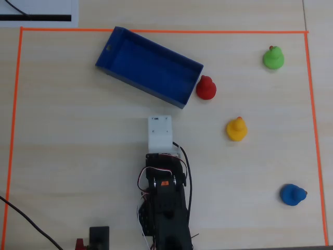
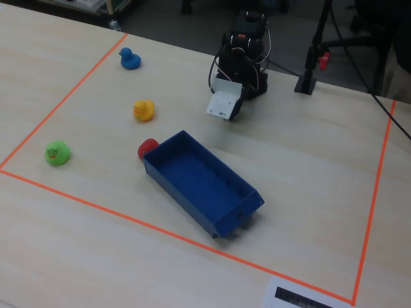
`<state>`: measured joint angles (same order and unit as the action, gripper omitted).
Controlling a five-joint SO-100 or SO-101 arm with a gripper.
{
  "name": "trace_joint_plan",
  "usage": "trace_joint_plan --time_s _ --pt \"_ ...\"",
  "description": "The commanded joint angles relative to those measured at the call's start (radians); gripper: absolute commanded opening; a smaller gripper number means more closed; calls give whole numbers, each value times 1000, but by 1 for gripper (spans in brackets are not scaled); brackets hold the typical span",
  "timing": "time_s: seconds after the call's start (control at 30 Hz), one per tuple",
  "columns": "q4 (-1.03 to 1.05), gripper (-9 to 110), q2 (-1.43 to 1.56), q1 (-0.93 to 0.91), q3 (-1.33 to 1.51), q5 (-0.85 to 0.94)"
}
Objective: Grasp yellow duck and put it into box.
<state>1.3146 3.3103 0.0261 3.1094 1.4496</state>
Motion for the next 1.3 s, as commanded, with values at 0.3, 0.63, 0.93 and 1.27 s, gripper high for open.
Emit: trace_joint_plan --time_s 0.3,0.63,0.93,1.27 --pt "-235 0 -54 -64 -98 -15" --pt "-446 0 -586 -141 -813 -256" --pt "-396 13 -1180 -657 -1328 -356" --pt "-408 32 -1391 -905 -1132 -187"
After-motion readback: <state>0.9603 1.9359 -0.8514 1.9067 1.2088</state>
